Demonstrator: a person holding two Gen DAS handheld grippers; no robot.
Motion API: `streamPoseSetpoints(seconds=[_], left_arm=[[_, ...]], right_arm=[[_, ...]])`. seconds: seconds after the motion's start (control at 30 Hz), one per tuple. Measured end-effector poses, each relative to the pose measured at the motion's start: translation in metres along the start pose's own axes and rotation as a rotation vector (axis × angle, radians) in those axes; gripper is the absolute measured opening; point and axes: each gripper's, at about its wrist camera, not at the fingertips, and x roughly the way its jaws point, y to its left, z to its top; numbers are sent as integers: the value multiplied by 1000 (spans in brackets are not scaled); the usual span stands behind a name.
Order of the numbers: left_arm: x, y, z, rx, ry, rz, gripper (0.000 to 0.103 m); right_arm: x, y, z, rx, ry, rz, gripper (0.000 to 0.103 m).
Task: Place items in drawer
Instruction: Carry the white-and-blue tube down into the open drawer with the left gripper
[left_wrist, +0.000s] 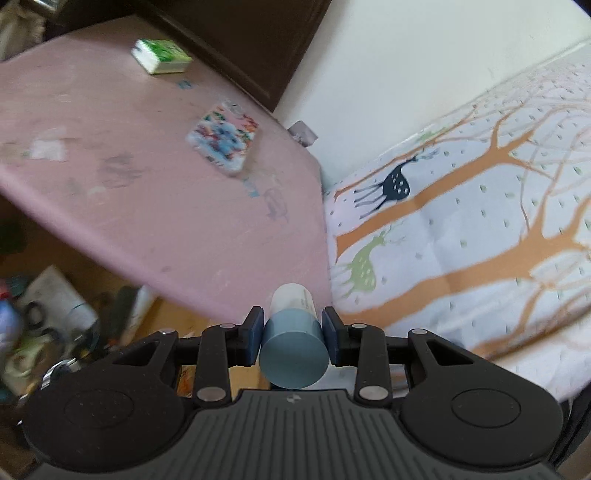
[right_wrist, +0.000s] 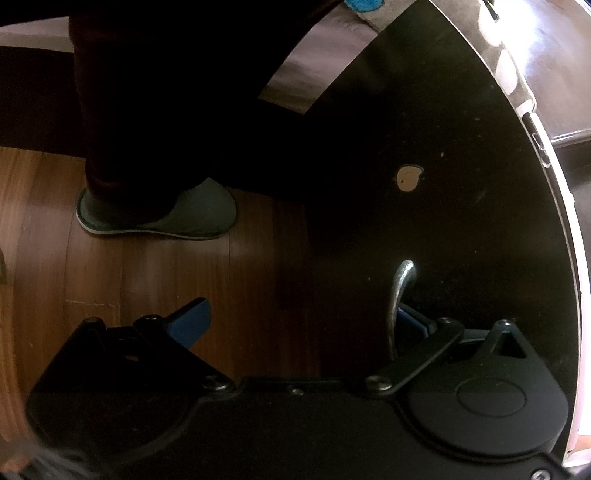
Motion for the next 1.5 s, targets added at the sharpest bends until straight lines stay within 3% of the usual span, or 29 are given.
streamPoseSetpoints(seconds=[0.13, 0.3, 0.6, 0.93, 1.13, 1.37, 1.43, 1.5], left_arm=[[-22, 20, -18, 10, 18, 42, 33], [-22, 48, -33, 50, 45, 169, 33], [3, 95, -13, 171, 8, 425, 33], [11, 144, 12, 140, -48, 557, 33], [7, 157, 19, 221, -38, 671, 33], [11, 155, 5, 369, 41, 729, 34], [13, 151, -1, 415, 75, 751, 39], [13, 146, -6, 451, 100, 754, 54]], right_arm=[[0, 0, 1, 1, 1, 1, 103], [0, 0, 1, 4, 4, 0, 103], [0, 0, -1, 2, 3, -1, 103], [1, 1, -2, 7, -4, -2, 103], [1, 1, -3, 13, -4, -2, 103], [3, 3, 0, 16, 6, -4, 103], [3, 3, 0, 13, 6, -3, 103], [3, 4, 0, 11, 7, -3, 103]])
